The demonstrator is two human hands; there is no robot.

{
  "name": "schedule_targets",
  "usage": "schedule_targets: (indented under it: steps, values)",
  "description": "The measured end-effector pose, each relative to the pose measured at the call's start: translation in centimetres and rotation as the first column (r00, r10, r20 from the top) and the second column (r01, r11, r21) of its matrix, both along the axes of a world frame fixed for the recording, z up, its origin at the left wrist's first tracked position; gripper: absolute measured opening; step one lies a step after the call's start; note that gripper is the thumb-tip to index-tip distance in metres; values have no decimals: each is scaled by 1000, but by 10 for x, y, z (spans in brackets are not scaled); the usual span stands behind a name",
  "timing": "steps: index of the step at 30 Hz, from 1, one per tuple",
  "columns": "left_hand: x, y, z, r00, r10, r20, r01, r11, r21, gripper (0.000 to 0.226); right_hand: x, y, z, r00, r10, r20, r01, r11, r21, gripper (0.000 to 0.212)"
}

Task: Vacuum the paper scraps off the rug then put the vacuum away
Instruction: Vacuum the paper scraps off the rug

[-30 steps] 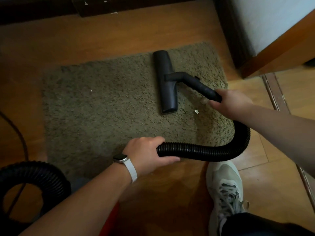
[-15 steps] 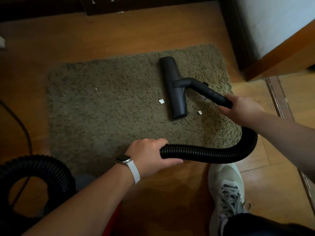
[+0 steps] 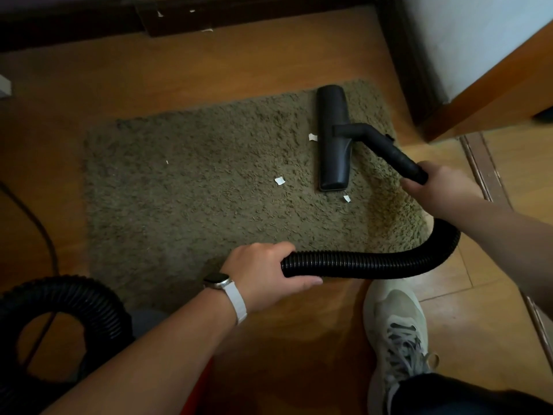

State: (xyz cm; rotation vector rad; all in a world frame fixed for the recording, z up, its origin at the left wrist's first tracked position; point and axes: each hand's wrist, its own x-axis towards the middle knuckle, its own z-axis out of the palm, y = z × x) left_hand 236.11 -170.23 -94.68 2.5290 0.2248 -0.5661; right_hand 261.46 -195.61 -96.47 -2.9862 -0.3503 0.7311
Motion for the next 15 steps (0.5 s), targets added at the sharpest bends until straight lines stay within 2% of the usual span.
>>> schedule_targets:
  steps: [4, 11, 15]
  values:
    - [0, 2, 1, 1000, 13, -7, -13, 1000, -1, 54, 2, 13, 1, 998, 58, 3, -58, 998, -6, 25]
    - [-3, 7, -3, 999, 38, 4, -38, 999, 2, 57, 7, 65, 6, 967, 254, 38, -251, 966, -56, 25]
    - [-3, 9, -3, 998, 58, 7, -58, 998, -1, 57, 11, 74, 7, 966, 255, 39, -251, 964, -83, 25]
